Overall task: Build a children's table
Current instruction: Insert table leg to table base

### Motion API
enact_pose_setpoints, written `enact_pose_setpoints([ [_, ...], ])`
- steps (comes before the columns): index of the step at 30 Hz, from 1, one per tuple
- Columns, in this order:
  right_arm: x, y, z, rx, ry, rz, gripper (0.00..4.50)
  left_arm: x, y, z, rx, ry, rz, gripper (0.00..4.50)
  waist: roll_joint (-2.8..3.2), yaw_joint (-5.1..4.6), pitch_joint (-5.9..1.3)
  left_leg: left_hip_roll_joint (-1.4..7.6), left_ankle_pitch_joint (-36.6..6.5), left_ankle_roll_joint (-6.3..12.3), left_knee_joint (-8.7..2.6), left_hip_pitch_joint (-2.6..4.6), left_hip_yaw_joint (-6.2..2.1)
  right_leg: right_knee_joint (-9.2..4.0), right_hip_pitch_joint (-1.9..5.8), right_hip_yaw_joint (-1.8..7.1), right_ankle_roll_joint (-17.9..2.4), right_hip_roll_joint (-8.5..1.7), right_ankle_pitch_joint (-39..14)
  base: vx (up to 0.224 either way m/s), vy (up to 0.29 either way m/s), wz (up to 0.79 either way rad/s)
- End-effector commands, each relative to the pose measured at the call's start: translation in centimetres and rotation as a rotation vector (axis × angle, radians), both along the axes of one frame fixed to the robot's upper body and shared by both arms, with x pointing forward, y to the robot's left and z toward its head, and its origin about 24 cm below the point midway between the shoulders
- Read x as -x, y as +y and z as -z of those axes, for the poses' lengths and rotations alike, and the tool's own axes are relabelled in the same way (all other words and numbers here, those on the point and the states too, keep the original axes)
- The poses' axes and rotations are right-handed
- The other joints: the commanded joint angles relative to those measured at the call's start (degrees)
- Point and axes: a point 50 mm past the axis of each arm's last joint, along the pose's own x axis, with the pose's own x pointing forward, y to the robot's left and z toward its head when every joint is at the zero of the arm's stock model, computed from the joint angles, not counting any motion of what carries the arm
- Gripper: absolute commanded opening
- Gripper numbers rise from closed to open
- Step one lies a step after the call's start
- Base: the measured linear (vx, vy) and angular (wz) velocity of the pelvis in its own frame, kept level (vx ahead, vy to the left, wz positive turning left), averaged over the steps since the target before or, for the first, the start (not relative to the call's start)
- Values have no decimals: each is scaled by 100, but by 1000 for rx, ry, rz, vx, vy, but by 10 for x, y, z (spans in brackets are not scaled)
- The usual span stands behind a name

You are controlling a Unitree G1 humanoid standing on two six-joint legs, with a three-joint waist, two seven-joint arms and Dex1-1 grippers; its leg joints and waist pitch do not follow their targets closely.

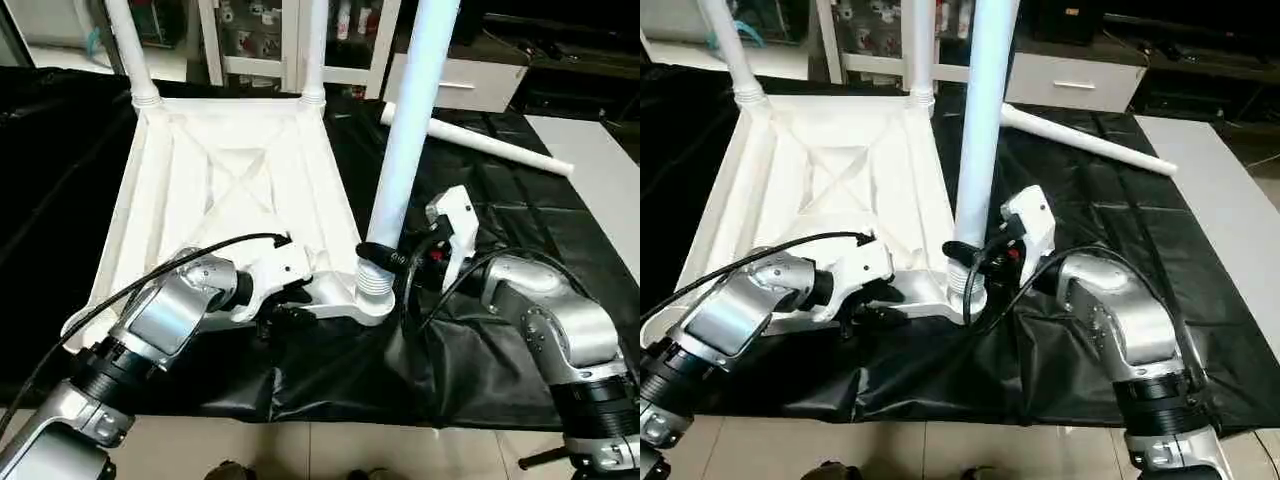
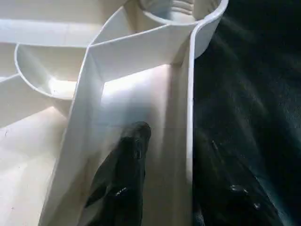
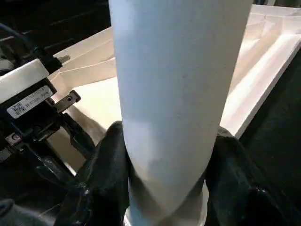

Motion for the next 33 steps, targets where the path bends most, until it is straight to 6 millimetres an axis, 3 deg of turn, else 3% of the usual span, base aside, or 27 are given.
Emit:
enact_pose_setpoints([
  [1, -1, -3, -3, 8, -20, 13, 186, 8, 3, 15, -43, 64, 0, 163, 97, 27, -406, 310, -758, 119, -410, 110, -139, -319, 264, 250, -1493, -319, -381, 0, 0, 0],
  [3, -1, -3, -3, 8, -20, 13, 186, 8, 3, 15, -42, 65, -2, 163, 100, 23, -397, 311, -787, 118, -414, 110, -140, -324, 259, 250, -1490, -317, -423, 0, 0, 0],
  [9, 1, -3, -2, 8, -14, 6, 186, 8, 1, 15, -25, 59, -5, 91, 102, 19, -397, 311, -794, 102, -416, 111, -143, -326, 259, 249, -1474, -317, -450, 0, 0, 0],
  [22, 7, -3, 2, 31, 39, -72, 186, 11, -8, 10, 40, 29, 93, 4, 82, 13, -382, 316, -785, 174, -413, 112, -138, -327, 253, 251, -1497, -320, -439, 0, 0, 0],
  [33, 8, -6, 13, 62, 88, -87, 186, 9, -6, 12, 62, 30, 102, 0, 61, 8, -361, 320, -879, 157, -423, 106, -143, -353, 243, 254, -1415, -325, -707, 0, 0, 0],
])
